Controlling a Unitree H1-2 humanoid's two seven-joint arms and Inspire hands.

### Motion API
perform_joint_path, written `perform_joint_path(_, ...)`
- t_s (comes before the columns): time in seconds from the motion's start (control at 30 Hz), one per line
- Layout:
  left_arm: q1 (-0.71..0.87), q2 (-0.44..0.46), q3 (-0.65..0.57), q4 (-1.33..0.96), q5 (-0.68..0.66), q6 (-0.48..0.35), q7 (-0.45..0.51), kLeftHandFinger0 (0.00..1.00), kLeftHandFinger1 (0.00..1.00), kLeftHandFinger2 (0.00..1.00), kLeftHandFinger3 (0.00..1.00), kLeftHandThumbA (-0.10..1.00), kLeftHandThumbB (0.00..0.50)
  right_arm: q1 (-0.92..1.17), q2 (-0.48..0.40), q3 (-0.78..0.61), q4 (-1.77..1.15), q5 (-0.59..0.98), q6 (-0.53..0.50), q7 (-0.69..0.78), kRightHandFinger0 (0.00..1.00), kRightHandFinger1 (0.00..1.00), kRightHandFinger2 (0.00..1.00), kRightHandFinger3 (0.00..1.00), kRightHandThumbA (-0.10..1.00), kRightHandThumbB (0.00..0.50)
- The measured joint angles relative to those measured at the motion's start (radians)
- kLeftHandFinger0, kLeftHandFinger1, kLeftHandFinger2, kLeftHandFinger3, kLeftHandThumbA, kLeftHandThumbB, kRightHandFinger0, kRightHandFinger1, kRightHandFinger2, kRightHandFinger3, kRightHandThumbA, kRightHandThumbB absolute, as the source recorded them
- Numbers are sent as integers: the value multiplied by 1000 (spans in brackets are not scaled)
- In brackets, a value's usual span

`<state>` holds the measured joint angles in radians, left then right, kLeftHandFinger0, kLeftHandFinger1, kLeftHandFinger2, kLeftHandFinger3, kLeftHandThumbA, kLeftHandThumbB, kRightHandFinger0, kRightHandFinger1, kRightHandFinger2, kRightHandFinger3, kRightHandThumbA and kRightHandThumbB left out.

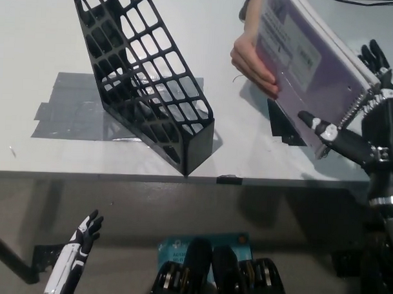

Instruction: A person hands a notebook to the robot and the robot grabs it with its right hand and places it in the magazine stand kept in the centre of the desk infront of it.

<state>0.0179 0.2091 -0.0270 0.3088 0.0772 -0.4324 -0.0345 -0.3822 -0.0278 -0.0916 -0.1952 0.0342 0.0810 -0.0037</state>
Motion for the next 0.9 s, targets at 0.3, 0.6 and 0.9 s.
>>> perform_joint_path(0.3,-6,2,1,0,0,0,0,1000,1000,1000,1000,1000,500,-78,11,10,68,-3,2,-10,1000,1000,1000,1000,1000,217)
perform_joint_path(0.6,-16,2,1,0,0,0,0,998,1000,1000,1000,1000,500,-146,12,16,129,-3,2,-12,1000,1000,1000,1000,1000,225)
perform_joint_path(0.9,-18,4,2,0,0,0,0,988,1000,1000,1000,1000,500,-182,7,16,171,-19,27,-25,0,0,0,0,1000,32)
